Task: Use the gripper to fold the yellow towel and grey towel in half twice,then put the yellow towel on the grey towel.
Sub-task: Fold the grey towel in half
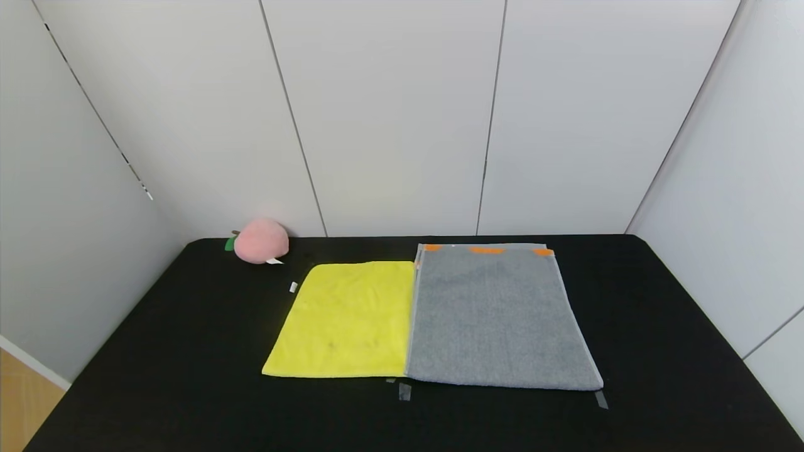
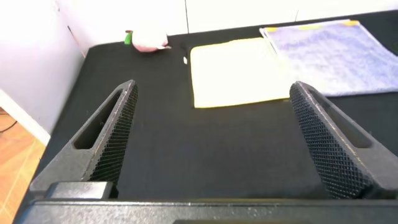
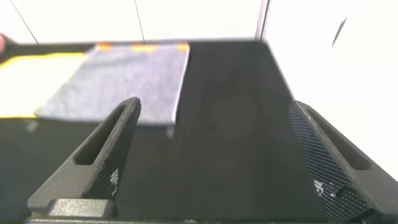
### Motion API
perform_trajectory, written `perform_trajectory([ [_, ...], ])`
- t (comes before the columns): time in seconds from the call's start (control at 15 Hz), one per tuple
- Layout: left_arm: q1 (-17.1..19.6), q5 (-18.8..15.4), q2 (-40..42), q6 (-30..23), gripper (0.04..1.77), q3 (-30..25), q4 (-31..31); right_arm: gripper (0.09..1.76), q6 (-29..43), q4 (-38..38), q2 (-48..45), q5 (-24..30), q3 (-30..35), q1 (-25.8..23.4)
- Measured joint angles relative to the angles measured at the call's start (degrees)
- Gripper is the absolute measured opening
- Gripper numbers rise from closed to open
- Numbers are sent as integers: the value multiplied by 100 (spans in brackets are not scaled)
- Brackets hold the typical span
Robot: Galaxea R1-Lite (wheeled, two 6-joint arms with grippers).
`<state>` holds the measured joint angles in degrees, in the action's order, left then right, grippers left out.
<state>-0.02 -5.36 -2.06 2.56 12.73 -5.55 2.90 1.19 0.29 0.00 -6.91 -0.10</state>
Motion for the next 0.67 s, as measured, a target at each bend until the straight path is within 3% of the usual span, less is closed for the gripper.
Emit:
perform_trajectory([
  [0.4,-102,-304,-940,88,172,1058,20,171,-33,978,441,100,-1453,10],
  [0.67,-182,-352,-1971,127,172,1938,73,171,-34,1117,1147,33,-2420,144],
])
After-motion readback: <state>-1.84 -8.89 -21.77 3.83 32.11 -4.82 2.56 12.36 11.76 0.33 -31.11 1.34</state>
